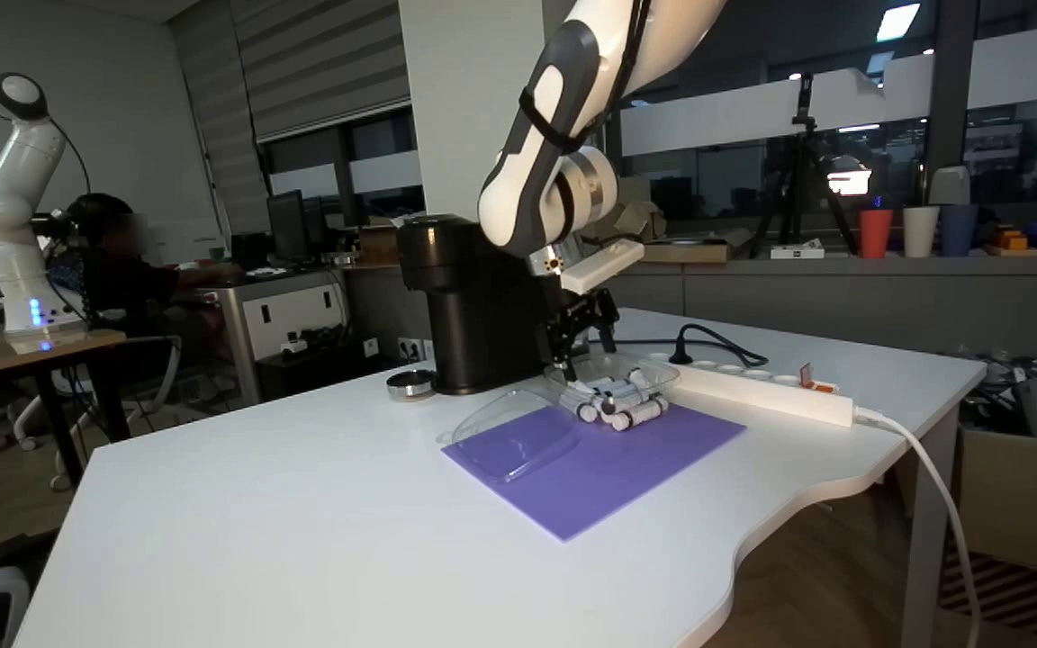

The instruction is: Pick up the bottle from the bowl and put it on the table

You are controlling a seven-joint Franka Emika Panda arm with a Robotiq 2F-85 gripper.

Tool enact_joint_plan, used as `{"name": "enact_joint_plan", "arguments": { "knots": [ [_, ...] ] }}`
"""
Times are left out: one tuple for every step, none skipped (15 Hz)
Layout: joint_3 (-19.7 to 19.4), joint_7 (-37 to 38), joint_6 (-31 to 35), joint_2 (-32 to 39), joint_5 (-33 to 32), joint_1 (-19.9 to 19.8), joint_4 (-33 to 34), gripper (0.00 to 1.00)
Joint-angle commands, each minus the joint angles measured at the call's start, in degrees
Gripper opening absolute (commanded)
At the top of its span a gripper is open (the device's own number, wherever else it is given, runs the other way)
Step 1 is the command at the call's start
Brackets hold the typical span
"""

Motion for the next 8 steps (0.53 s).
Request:
{"name": "enact_joint_plan", "arguments": {
  "knots": [
    [1.53,-1.95,5.58,-0.99,0.50,-1.51,-3.03,1.00],
    [1.81,-2.26,6.57,-0.87,0.70,-1.76,-3.41,1.00],
    [1.99,-2.49,7.72,-0.79,0.85,-1.95,-3.88,0.93],
    [2.21,-2.87,8.71,-0.68,0.91,-2.15,-4.19,0.74],
    [2.28,-2.95,9.60,-0.73,0.92,-2.22,-4.67,0.67],
    [2.32,-3.07,10.31,-0.83,0.91,-2.27,-5.06,0.60],
    [2.39,-3.06,10.71,-0.93,0.98,-2.27,-5.32,0.53],
    [2.47,-2.92,10.78,-1.04,1.09,-2.25,-5.42,0.45]
  ]
}}
